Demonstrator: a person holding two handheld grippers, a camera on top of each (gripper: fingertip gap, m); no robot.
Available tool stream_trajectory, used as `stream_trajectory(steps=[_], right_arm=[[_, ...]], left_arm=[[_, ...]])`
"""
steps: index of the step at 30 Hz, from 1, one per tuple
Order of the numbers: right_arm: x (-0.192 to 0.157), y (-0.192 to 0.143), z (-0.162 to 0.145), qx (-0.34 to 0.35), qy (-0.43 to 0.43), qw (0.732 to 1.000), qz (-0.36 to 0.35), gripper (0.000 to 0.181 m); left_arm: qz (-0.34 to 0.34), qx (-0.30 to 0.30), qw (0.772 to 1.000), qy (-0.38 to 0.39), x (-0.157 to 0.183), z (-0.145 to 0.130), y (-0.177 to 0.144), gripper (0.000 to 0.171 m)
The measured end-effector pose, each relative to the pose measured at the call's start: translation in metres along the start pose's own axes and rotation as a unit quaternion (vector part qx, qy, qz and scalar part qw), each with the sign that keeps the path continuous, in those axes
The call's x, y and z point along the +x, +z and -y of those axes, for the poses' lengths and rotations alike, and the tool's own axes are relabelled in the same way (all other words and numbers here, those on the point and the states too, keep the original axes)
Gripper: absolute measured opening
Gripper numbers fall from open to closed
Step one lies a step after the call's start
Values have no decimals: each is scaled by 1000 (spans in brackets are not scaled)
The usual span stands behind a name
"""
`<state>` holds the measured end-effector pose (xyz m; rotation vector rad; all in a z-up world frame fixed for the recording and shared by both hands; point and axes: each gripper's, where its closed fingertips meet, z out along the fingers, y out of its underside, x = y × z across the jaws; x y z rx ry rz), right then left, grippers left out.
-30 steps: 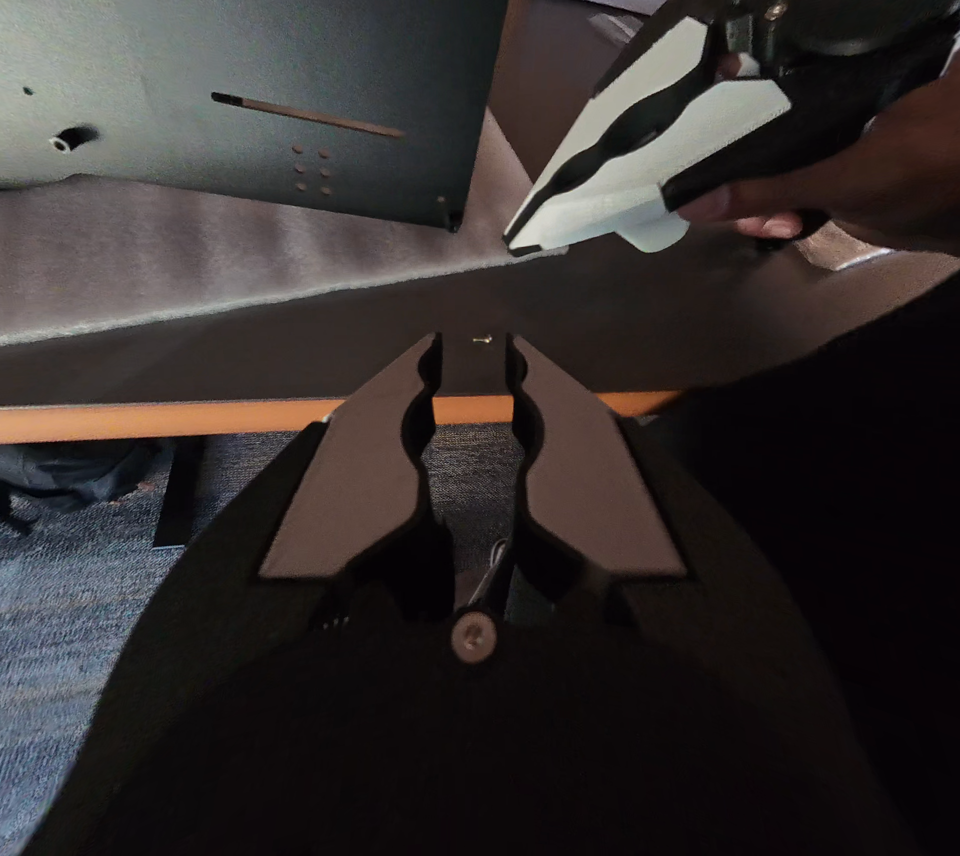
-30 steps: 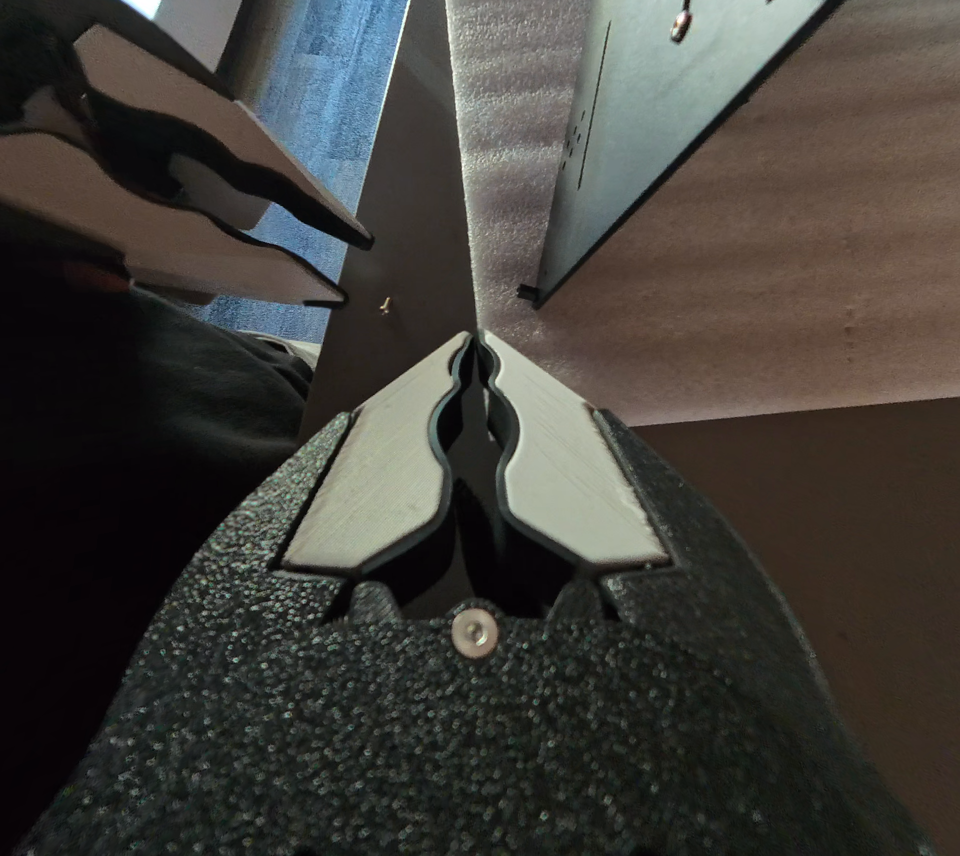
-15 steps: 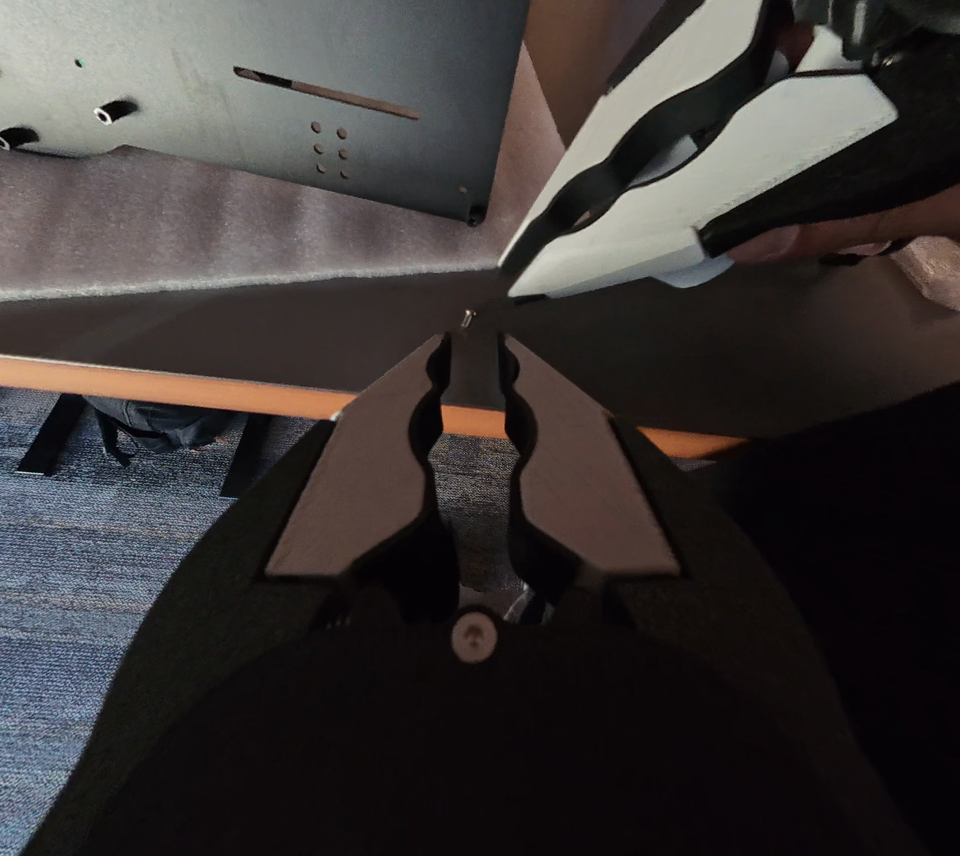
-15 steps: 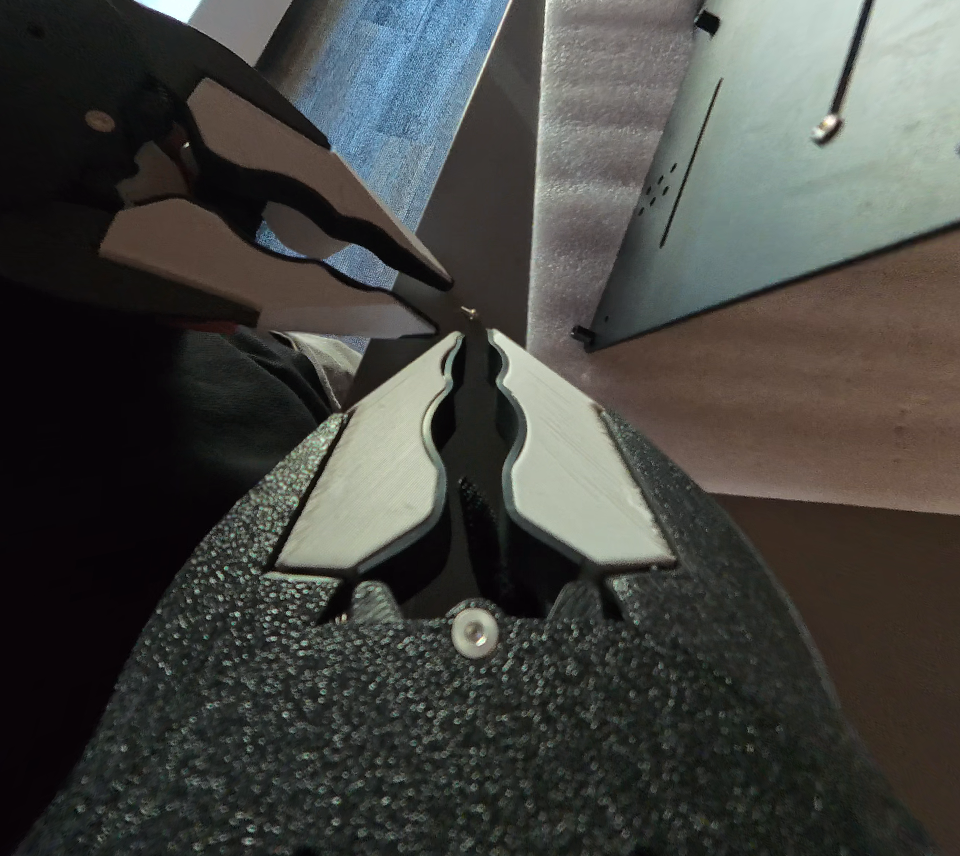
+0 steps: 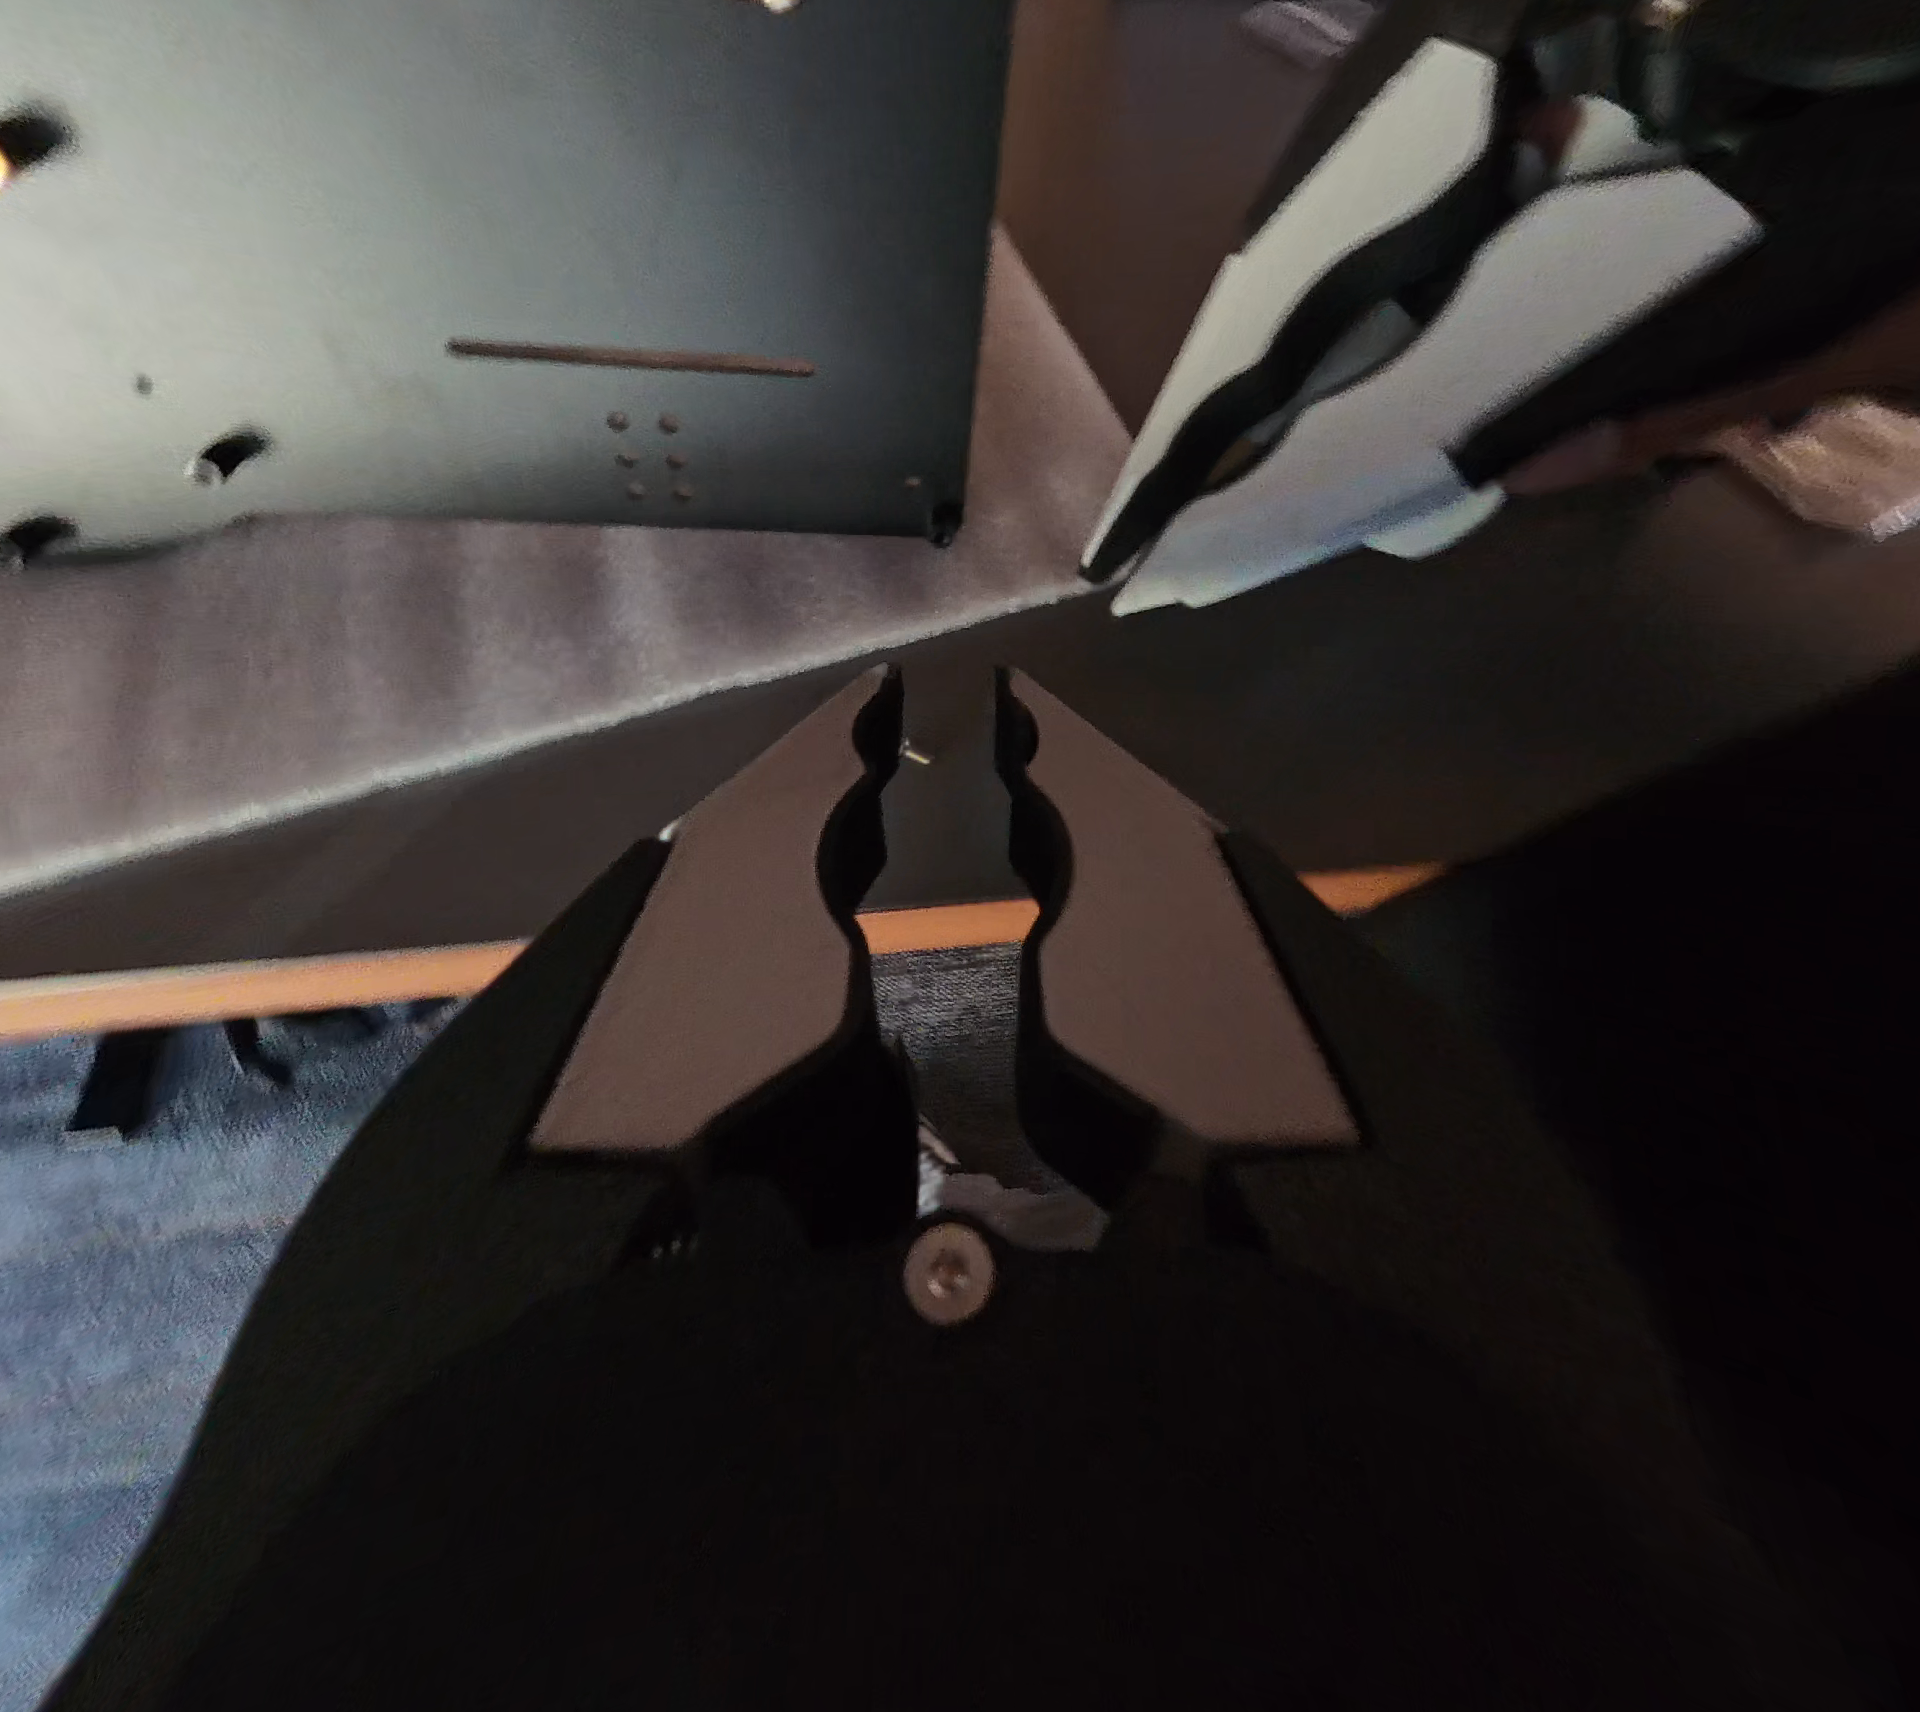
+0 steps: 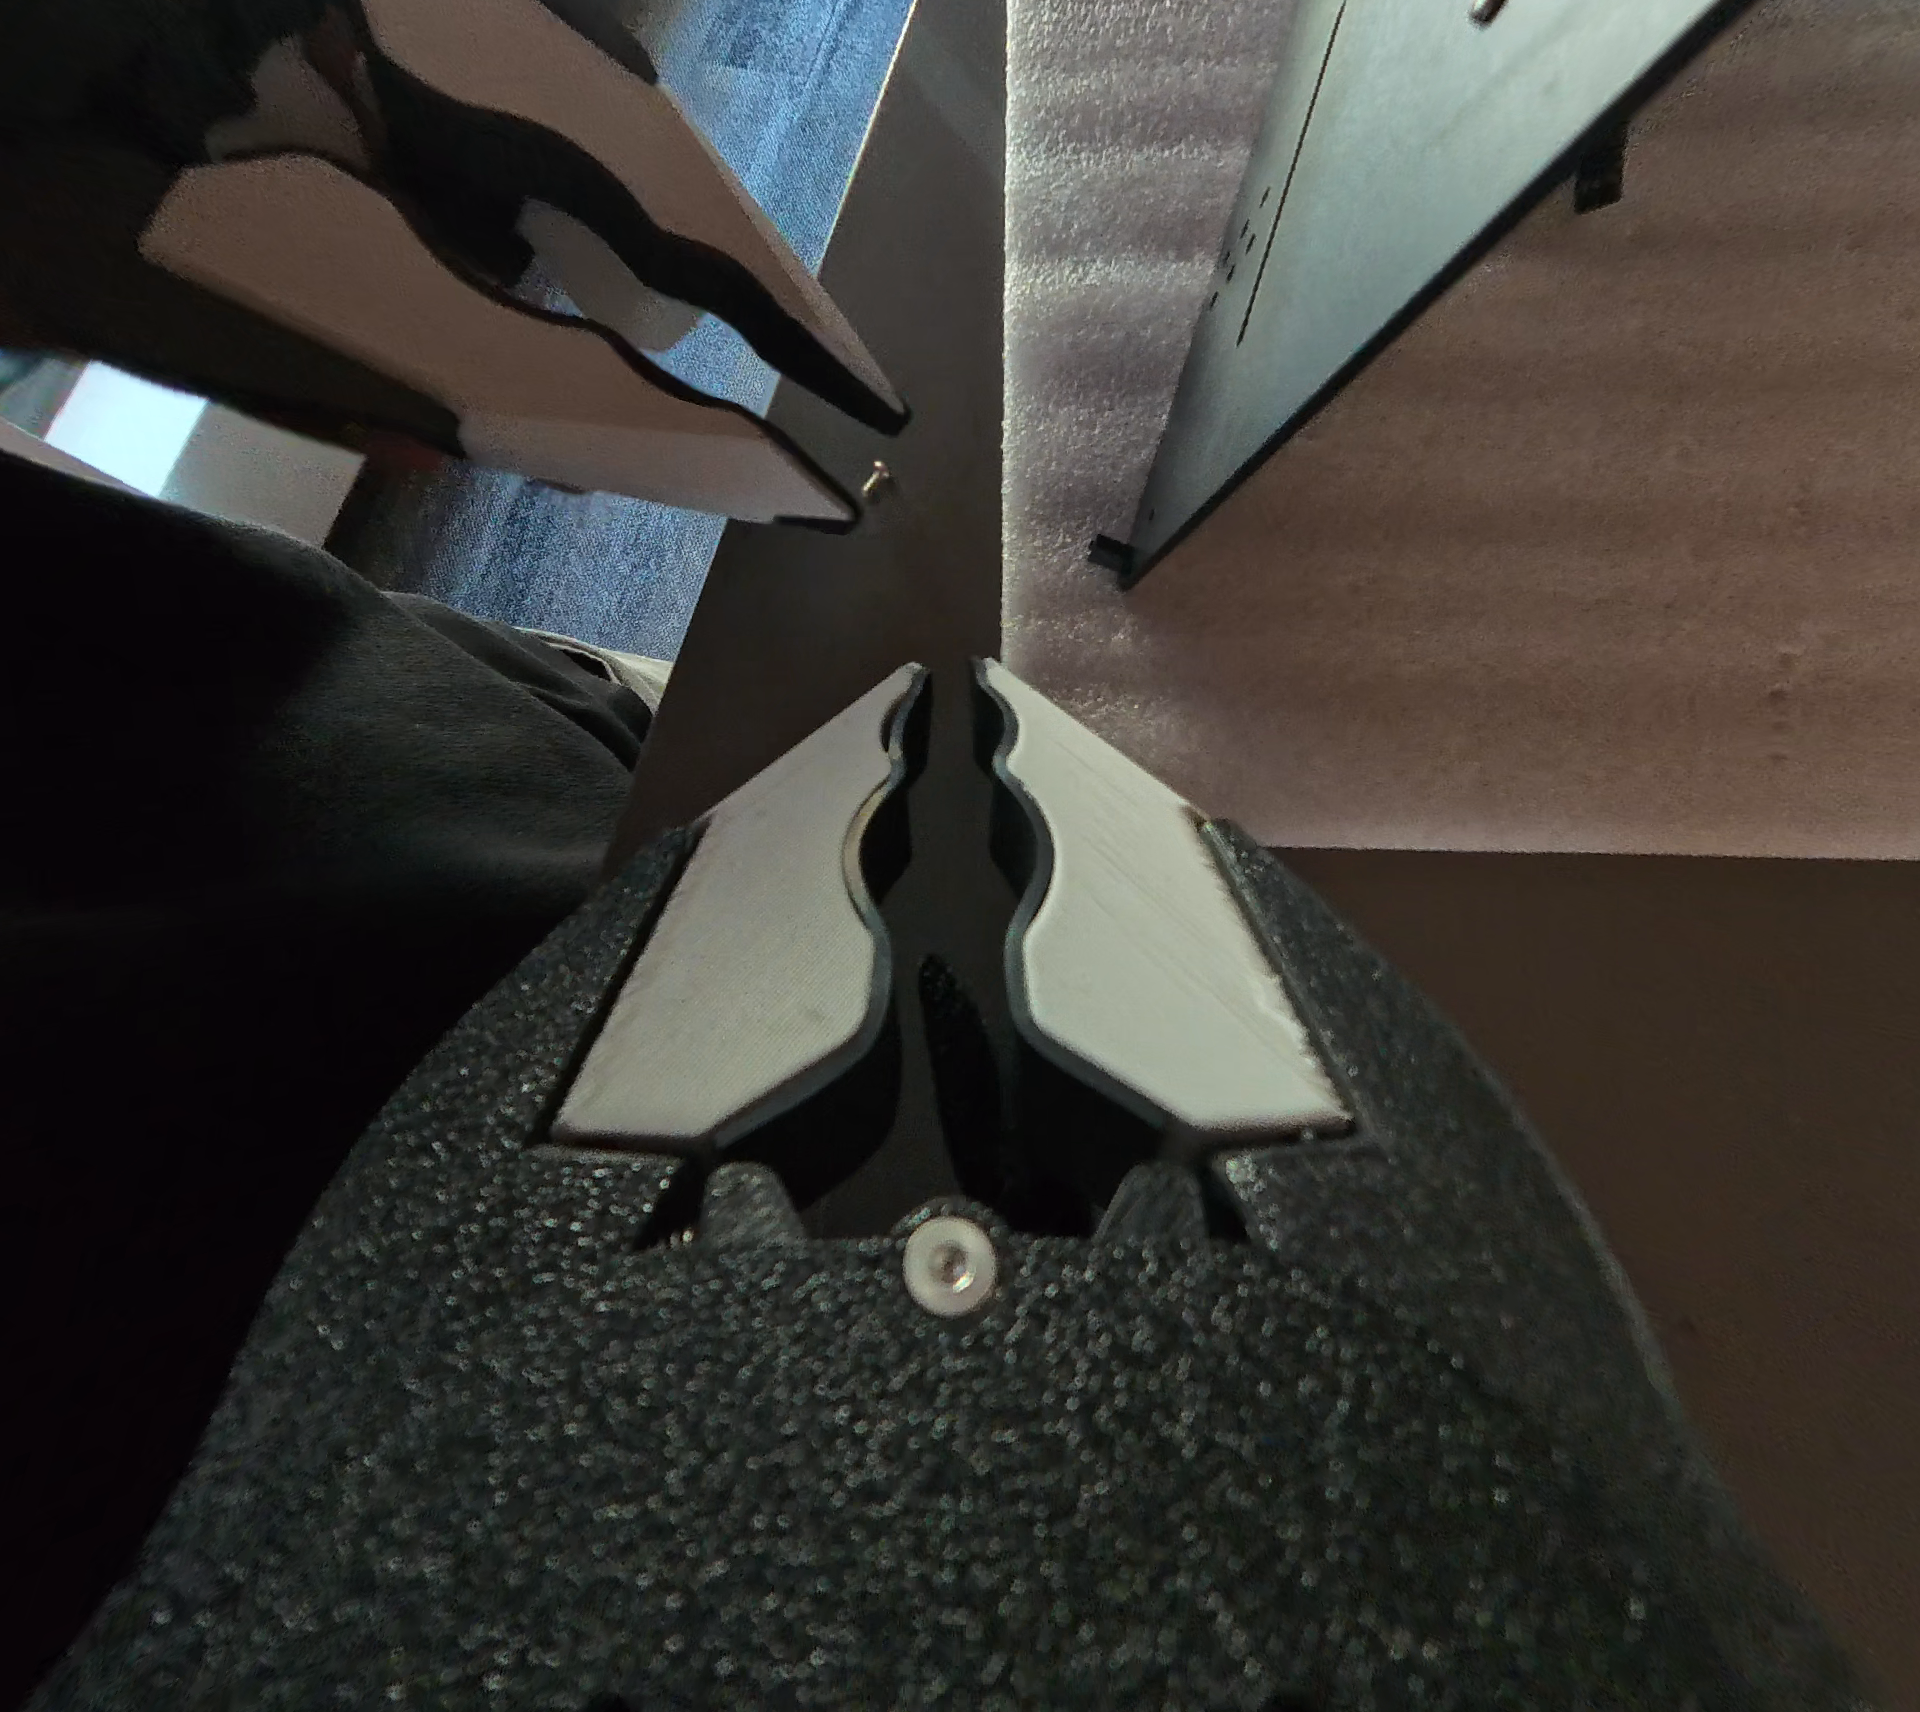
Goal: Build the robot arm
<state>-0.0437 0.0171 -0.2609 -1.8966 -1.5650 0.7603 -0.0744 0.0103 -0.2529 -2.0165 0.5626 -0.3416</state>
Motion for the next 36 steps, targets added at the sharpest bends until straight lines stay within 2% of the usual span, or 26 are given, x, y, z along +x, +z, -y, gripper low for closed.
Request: stream_trajectory(steps=[2, 5, 9, 12, 14, 16, 20, 25, 31, 36], right_arm=[[1, -1, 1, 3, 2, 1000, 1, 7], [2, -2, 2, 8, 3, 1000, 2, 7], [3, -4, 2, 11, 9, 1000, -4, 8], [6, -6, 0, 13, 21, 1000, -17, 7], [7, -8, -1, 15, 32, 999, -26, 7], [8, -9, -1, 18, 42, 998, -33, 7], [8, -11, -2, 25, 59, 997, -38, 6], [10, -10, -4, 19, 63, 997, -40, 7], [10, -7, -5, 14, 66, 997, -35, 7], [9, -7, -4, 13, 67, 997, -30, 7]], left_arm=[[-64, -6, 997, 48, 5, -5, -7, 16], [-153, -15, 985, 77, 0, -10, -18, 16], [-281, 12, 953, 109, 0, -2, -34, 16], [-326, -20, 934, 147, -2, -12, -27, 19], [-327, -40, 926, 184, -5, -21, -19, 22], [-336, -34, 920, 198, -5, -21, -16, 19], [-343, -9, 917, 204, -6, -19, -14, 13], [-358, -15, 911, 206, -1, -26, -12, 5], [-344, -31, 920, 185, -3, -25, -11, 9], [-311, -44, 939, 140, 0, -24, -9, 16]])
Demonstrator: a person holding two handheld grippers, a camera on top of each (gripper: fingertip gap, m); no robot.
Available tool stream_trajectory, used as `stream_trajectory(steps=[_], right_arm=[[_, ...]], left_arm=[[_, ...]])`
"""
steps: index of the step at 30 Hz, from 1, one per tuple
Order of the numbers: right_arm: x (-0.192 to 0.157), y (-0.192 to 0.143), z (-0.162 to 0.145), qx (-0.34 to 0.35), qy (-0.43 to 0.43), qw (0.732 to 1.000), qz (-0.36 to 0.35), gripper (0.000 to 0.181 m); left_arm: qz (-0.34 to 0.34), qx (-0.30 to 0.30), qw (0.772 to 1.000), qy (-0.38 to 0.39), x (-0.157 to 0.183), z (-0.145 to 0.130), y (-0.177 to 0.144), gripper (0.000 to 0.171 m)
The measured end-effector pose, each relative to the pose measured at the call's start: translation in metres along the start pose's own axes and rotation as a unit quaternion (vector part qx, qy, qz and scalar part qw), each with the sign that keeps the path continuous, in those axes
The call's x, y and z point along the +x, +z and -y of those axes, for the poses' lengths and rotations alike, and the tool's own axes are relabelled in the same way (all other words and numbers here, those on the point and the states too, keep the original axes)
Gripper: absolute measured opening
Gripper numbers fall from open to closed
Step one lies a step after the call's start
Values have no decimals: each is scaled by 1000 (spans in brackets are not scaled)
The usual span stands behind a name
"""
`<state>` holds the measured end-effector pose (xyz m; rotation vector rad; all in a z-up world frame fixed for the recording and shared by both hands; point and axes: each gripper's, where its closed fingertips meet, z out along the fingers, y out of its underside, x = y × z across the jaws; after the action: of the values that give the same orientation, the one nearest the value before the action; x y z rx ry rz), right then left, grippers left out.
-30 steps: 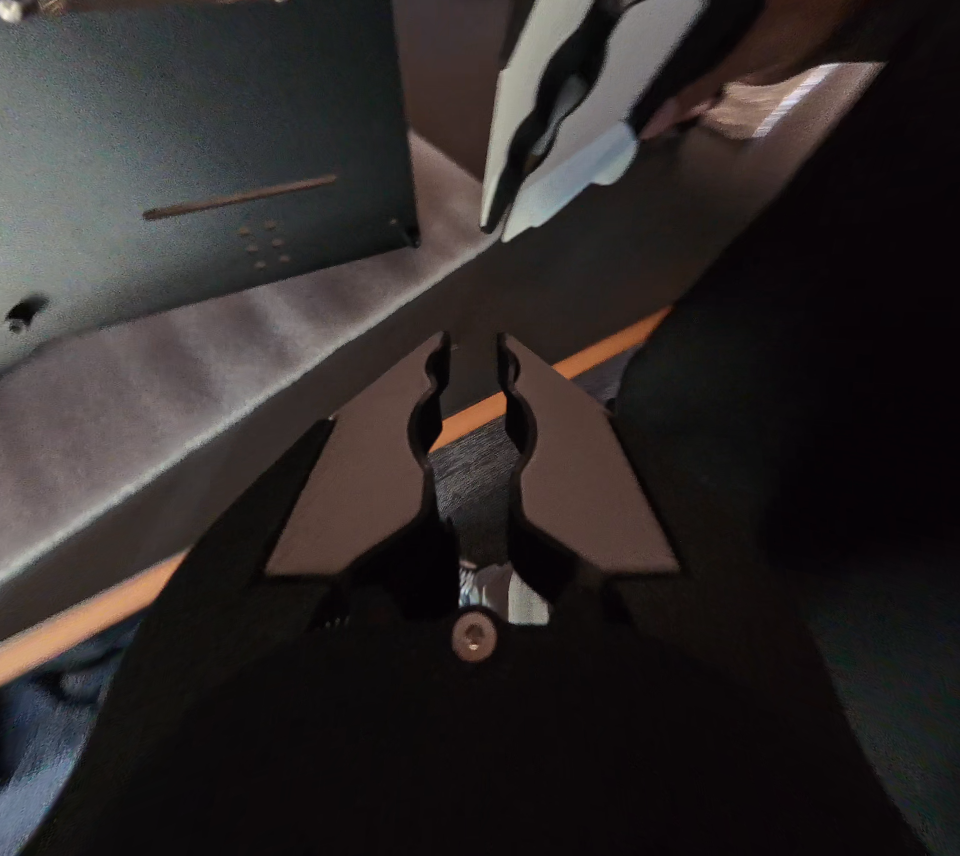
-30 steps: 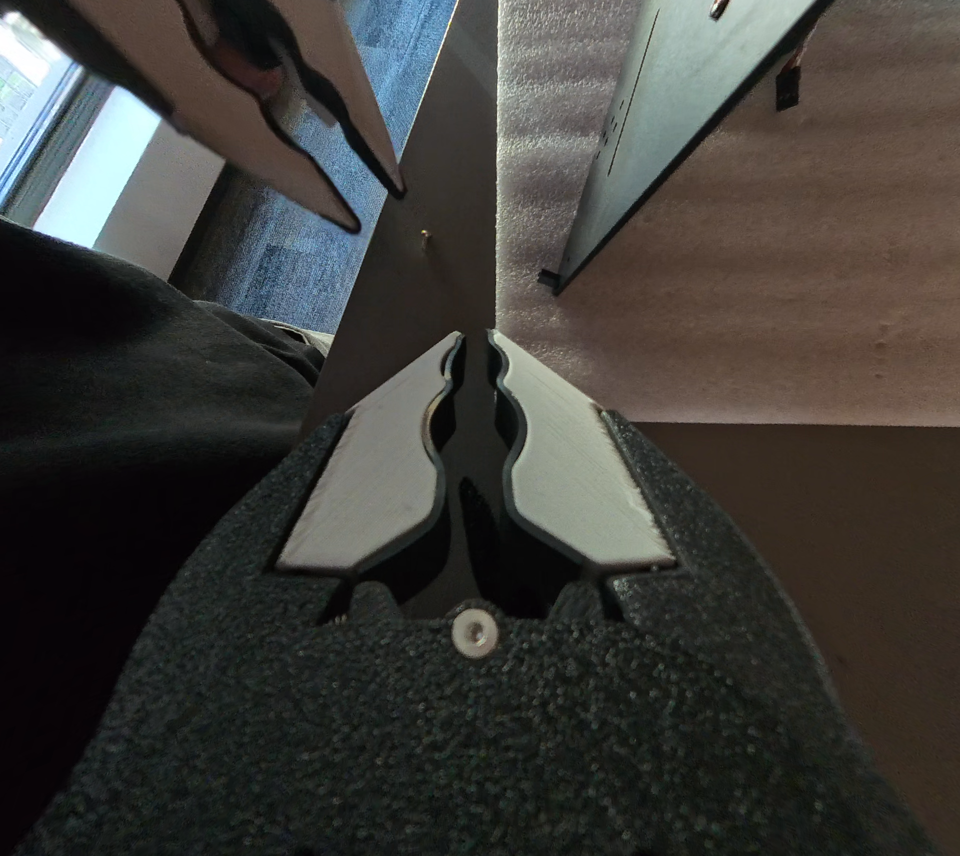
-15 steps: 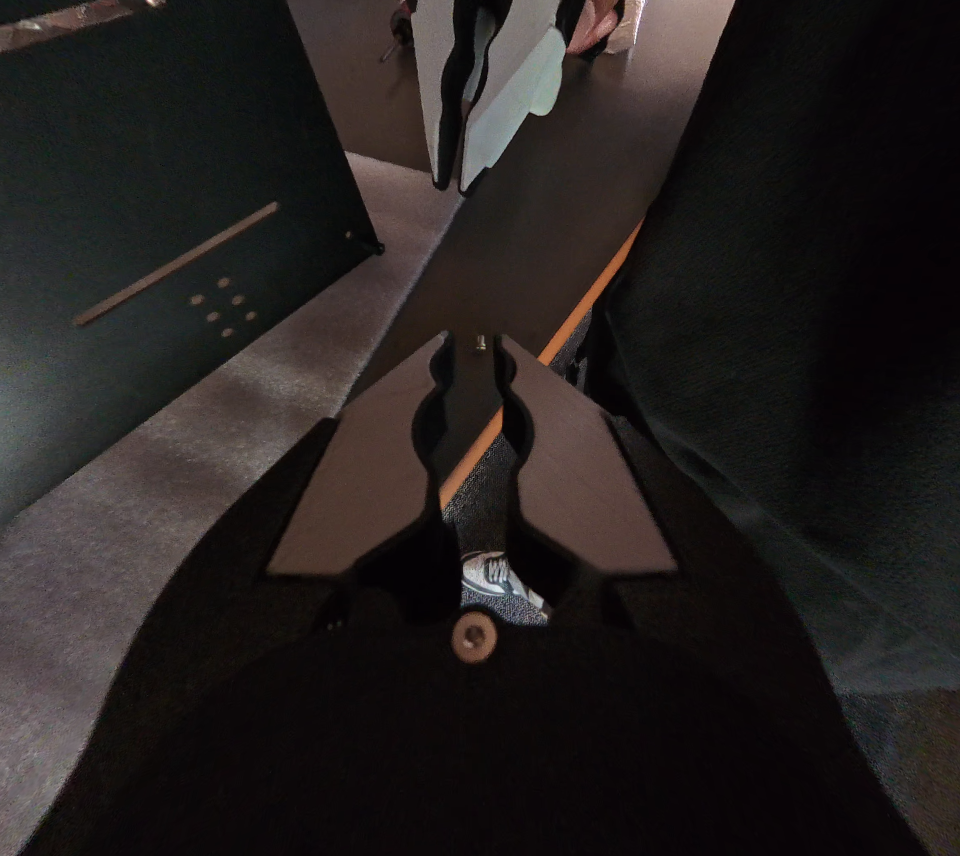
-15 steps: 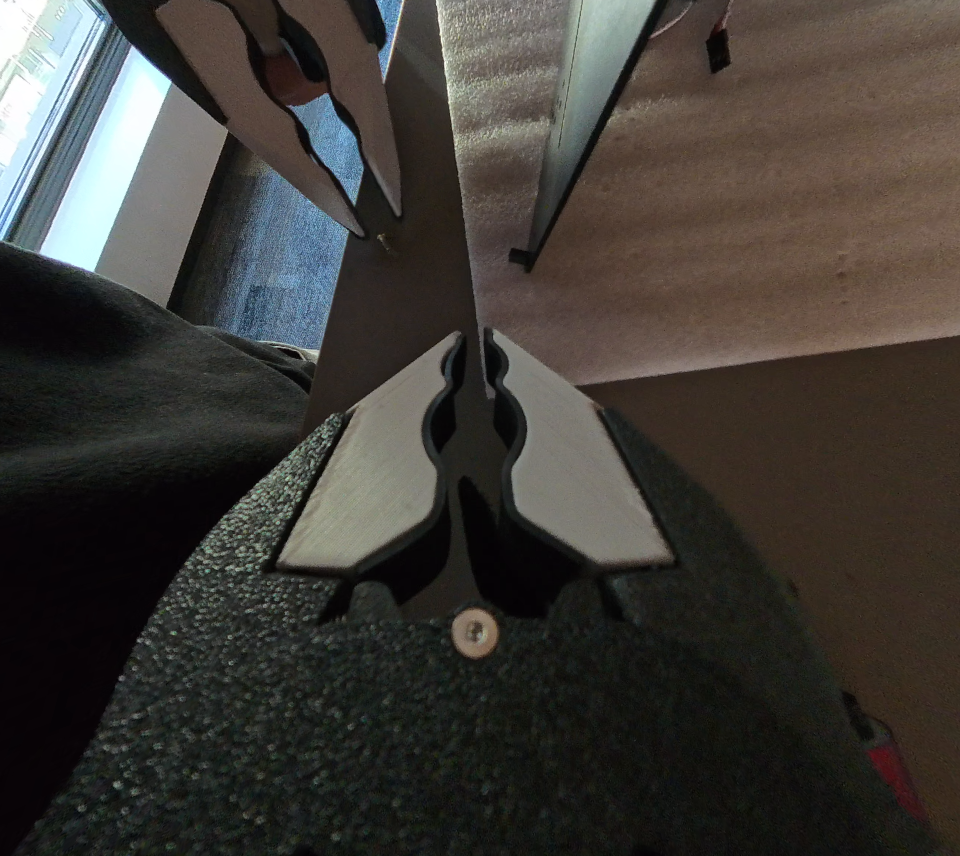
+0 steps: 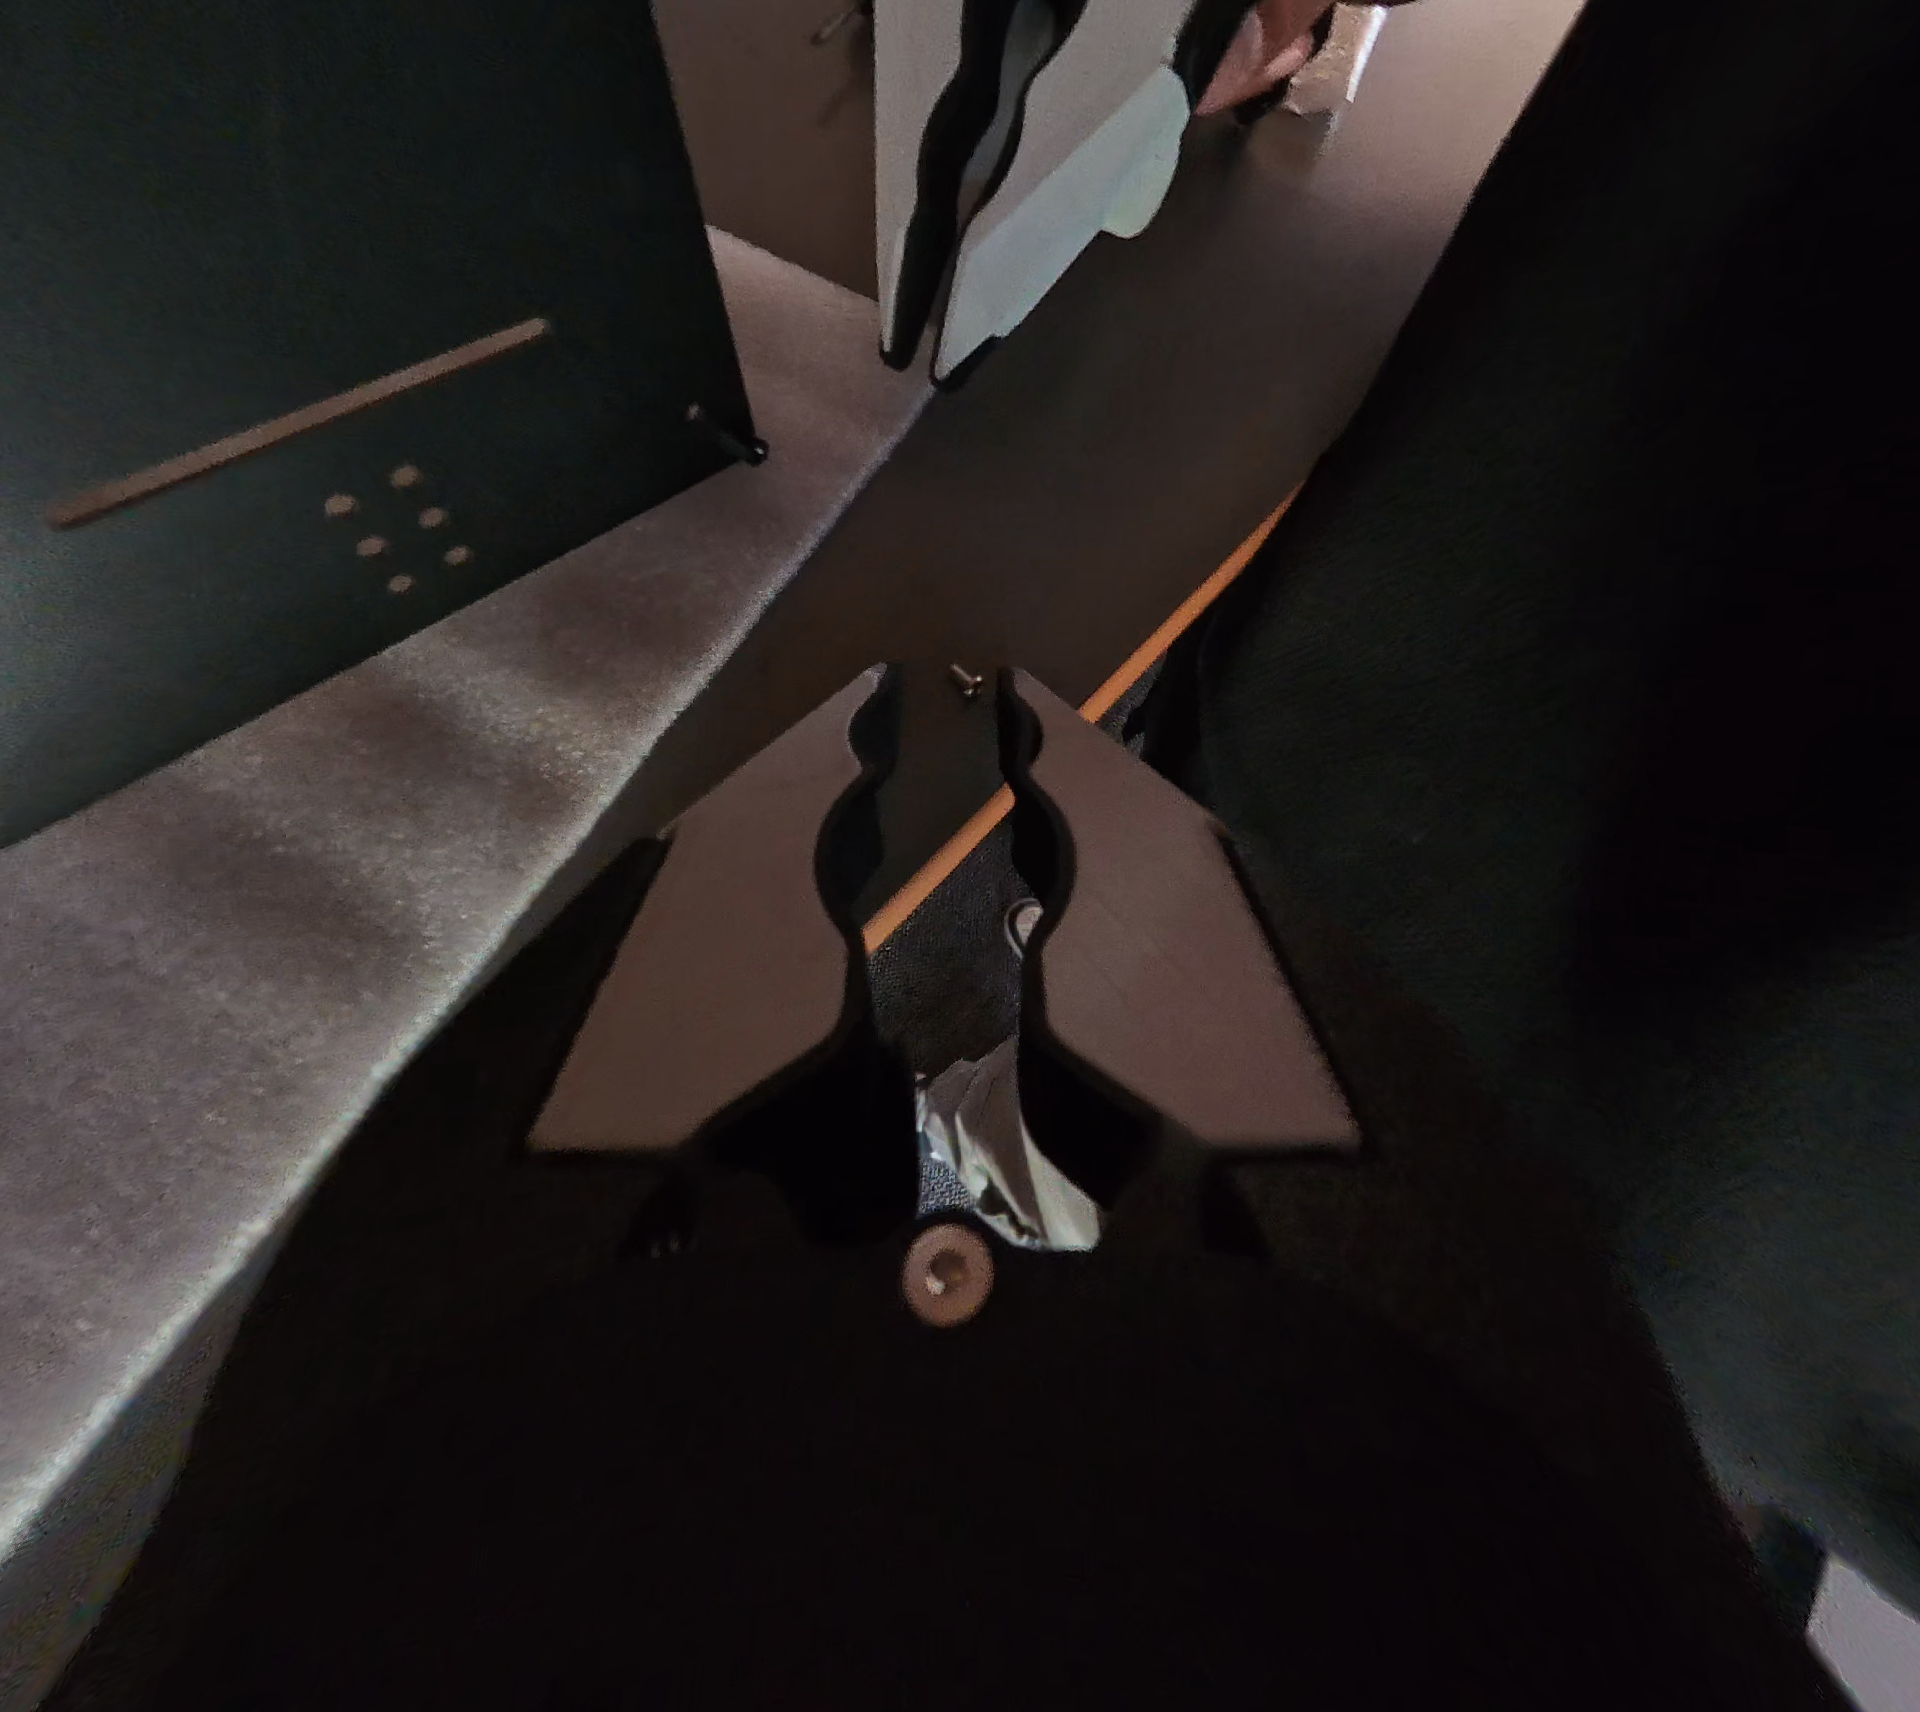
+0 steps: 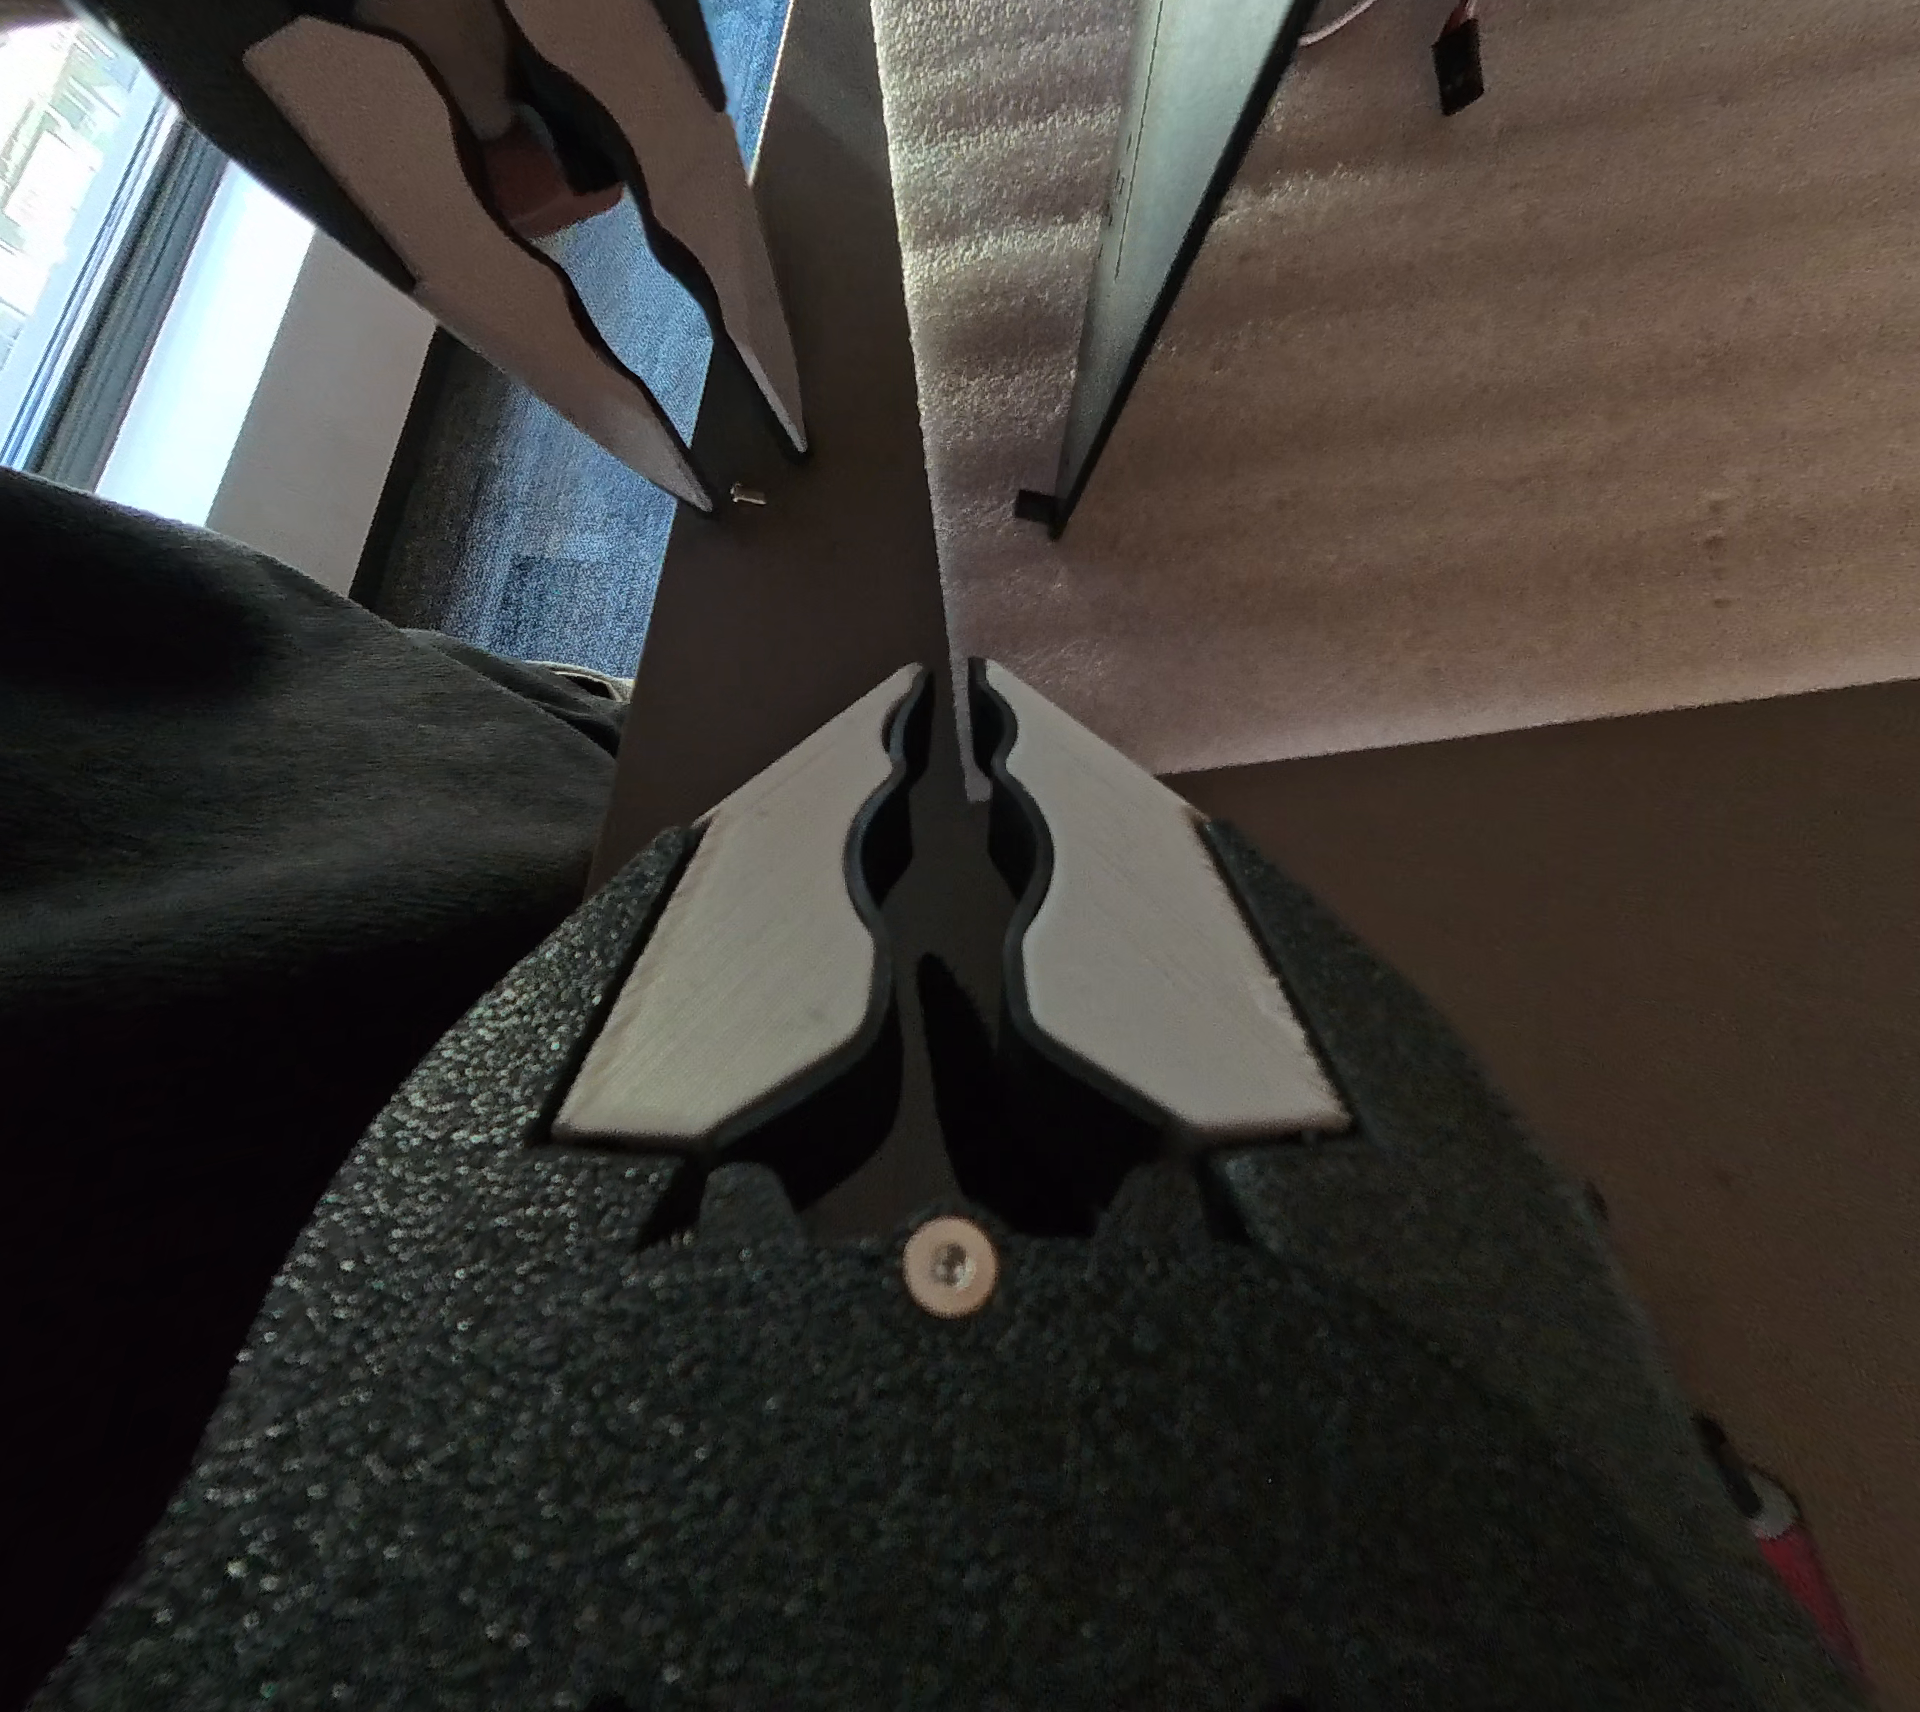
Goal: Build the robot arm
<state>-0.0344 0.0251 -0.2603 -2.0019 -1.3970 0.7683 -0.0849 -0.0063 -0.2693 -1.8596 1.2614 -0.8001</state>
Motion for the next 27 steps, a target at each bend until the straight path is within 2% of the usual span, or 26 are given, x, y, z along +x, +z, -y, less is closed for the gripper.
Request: stream_trajectory(steps=[6, 10, 13, 15, 20, 27], right_arm=[[-1, 0, -1, -2, 1, 1000, 8, 7], [-1, 0, -1, -2, 2, 1000, 15, 7], [-2, 2, -2, -4, 3, 1000, 20, 7], [-3, 2, -2, -4, 3, 1000, 23, 7], [-5, 2, -2, -2, 2, 1000, 26, 7], [-4, 0, -2, 2, 2, 1000, 25, 8]], left_arm=[[69, 31, 995, -67, 4, 1, 0, 20], [157, 66, 977, -129, -2, 0, -3, 13], [206, 87, 963, -153, -1, 0, -2, 16], [228, 82, 956, -164, 0, 1, -1, 21], [282, 48, 945, -160, -4, -2, -2, 12], [313, 20, 940, -137, -4, -1, -1, 10]])
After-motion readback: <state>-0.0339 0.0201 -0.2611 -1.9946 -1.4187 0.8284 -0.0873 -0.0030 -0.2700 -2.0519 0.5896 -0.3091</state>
